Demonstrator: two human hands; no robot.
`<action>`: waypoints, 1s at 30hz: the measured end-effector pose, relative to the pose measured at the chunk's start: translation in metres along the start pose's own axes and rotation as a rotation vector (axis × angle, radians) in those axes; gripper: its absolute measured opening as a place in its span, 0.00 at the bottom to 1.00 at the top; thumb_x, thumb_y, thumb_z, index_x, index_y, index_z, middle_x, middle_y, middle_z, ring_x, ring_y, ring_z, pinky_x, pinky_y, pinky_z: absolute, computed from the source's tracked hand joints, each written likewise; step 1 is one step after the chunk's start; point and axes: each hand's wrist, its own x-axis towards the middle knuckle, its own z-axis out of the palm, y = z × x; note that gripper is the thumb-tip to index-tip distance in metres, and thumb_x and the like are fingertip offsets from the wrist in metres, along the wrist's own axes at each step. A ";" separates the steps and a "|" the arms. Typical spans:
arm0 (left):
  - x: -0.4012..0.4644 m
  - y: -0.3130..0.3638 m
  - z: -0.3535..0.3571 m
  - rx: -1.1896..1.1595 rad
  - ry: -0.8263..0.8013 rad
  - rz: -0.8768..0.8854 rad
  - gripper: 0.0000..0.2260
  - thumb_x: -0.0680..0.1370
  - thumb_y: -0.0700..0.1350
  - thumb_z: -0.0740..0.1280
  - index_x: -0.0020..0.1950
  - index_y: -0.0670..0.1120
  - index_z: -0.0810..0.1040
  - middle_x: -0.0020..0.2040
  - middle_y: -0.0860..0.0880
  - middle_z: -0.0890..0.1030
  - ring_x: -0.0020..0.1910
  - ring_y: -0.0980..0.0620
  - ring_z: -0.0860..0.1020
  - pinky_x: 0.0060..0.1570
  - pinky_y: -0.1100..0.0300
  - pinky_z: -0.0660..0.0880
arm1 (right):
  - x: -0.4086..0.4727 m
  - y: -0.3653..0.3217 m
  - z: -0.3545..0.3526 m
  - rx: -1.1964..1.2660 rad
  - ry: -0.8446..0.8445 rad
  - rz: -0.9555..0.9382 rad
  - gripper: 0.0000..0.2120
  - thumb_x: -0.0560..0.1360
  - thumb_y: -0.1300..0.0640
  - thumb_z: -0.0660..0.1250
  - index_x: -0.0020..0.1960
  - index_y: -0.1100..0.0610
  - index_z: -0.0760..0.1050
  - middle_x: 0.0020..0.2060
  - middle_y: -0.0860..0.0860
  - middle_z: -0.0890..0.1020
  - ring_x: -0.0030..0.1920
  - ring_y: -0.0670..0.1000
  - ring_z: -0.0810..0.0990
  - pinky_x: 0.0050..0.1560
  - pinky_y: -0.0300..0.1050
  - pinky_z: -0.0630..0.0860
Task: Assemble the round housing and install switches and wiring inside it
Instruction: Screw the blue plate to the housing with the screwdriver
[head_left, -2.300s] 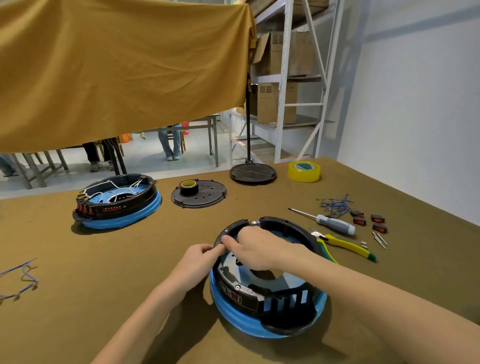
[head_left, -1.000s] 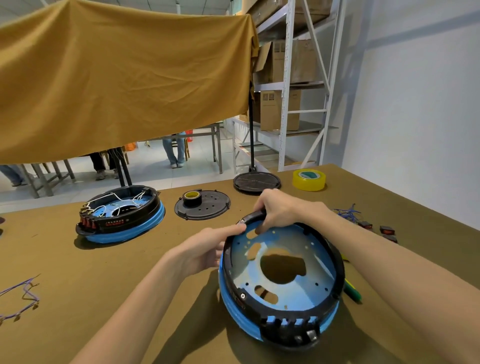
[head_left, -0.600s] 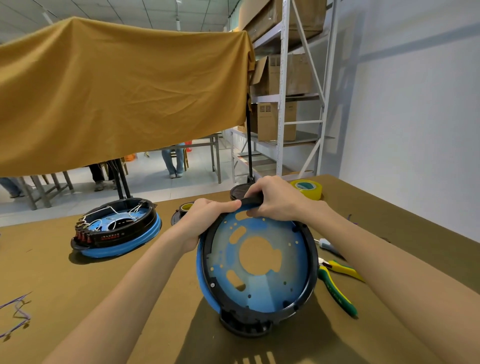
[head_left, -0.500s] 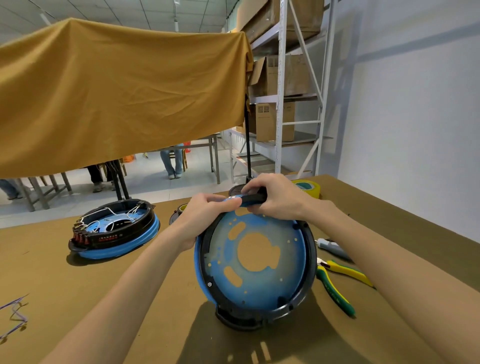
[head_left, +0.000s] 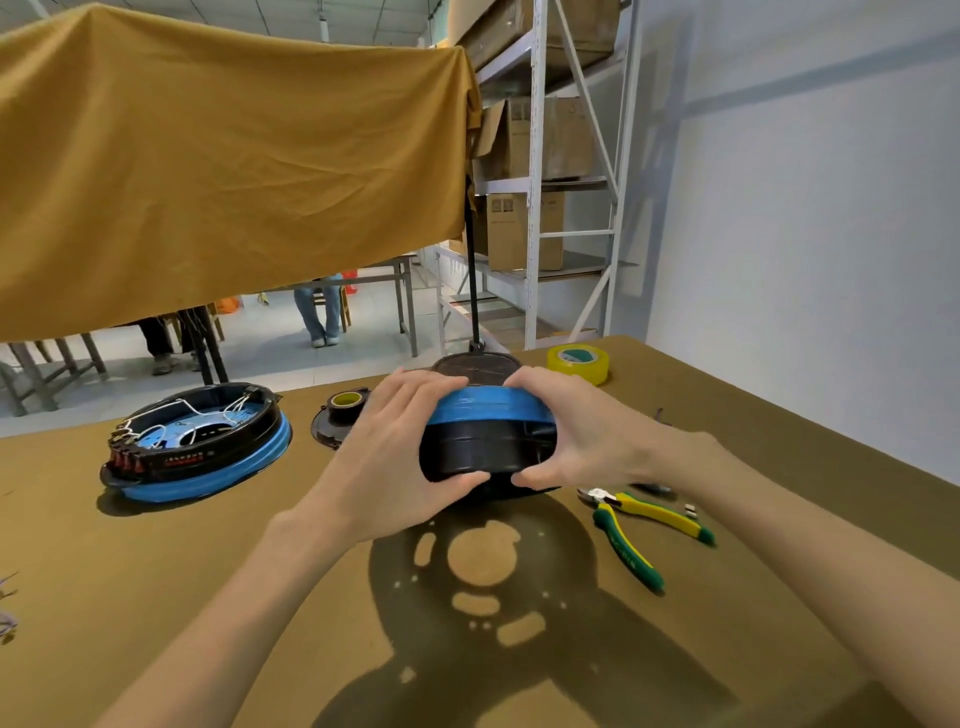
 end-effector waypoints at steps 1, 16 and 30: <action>-0.007 0.000 0.001 0.025 0.068 -0.007 0.39 0.69 0.66 0.74 0.73 0.46 0.69 0.69 0.48 0.72 0.68 0.50 0.70 0.70 0.48 0.70 | -0.005 -0.002 0.005 0.045 0.009 -0.014 0.34 0.67 0.46 0.81 0.67 0.47 0.68 0.57 0.45 0.77 0.57 0.47 0.78 0.56 0.49 0.81; -0.077 0.007 0.013 -0.292 0.249 -0.365 0.15 0.70 0.60 0.76 0.39 0.48 0.85 0.34 0.58 0.82 0.36 0.54 0.82 0.35 0.63 0.78 | -0.020 -0.030 0.046 -0.039 0.172 -0.085 0.32 0.68 0.42 0.79 0.66 0.47 0.69 0.54 0.43 0.80 0.51 0.45 0.78 0.51 0.46 0.81; -0.082 0.023 0.014 -1.367 -0.185 -1.114 0.18 0.74 0.45 0.74 0.62 0.41 0.82 0.57 0.42 0.86 0.57 0.47 0.85 0.49 0.60 0.83 | -0.023 -0.028 0.073 -0.309 0.216 -0.131 0.32 0.69 0.43 0.76 0.67 0.52 0.71 0.55 0.47 0.80 0.50 0.47 0.76 0.47 0.43 0.78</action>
